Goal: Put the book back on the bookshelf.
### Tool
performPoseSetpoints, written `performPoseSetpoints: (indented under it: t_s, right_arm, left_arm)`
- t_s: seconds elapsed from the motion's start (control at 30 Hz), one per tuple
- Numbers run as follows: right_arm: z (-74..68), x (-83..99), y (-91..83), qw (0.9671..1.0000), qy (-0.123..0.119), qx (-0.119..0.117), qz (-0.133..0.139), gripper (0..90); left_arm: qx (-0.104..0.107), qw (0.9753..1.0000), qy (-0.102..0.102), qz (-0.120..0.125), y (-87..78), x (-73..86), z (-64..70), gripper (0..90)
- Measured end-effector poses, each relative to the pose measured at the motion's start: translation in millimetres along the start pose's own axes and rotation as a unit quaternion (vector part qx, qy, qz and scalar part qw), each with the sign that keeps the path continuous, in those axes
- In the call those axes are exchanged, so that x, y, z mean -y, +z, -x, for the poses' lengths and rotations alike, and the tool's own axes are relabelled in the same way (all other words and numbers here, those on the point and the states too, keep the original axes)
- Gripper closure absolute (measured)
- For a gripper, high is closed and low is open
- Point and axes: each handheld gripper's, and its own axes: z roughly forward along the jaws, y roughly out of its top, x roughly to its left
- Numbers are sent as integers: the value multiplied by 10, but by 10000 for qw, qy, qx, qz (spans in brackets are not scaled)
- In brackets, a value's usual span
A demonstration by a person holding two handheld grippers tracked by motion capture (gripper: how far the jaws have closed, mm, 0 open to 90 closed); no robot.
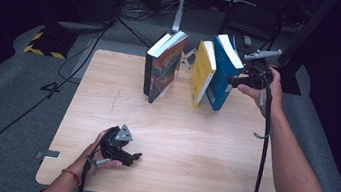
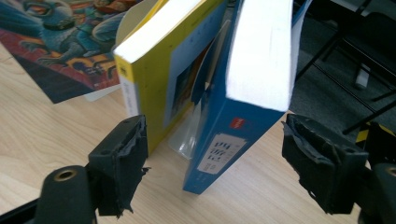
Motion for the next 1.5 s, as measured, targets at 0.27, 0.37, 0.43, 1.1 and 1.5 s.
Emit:
performPoseSetpoints:
  t_s: [0.27,0.37,0.43,1.1,1.5]
  right_arm:
    - [-82,153,-52,9998,-208,1,6,228]
    - [-102,198,-60,9996,-283,-66,27,221]
    - [-126,254,-71,9994,-332,-88,58,219]
    - [-163,803,-71,9992,-377,-147,-38,221]
    - [-250,1147,-54,9968,-771,-146,-134,208]
  left_arm:
    - [-1,10000,2,2,0,0,0,142]
    - [-7,10000,1,0,0,0,0,142]
    - [-6,10000,1,0,0,0,0,142]
    - [-6,10000,0,1,0,0,0,142]
    - [-10,10000,-4,2,0,1,2,142]
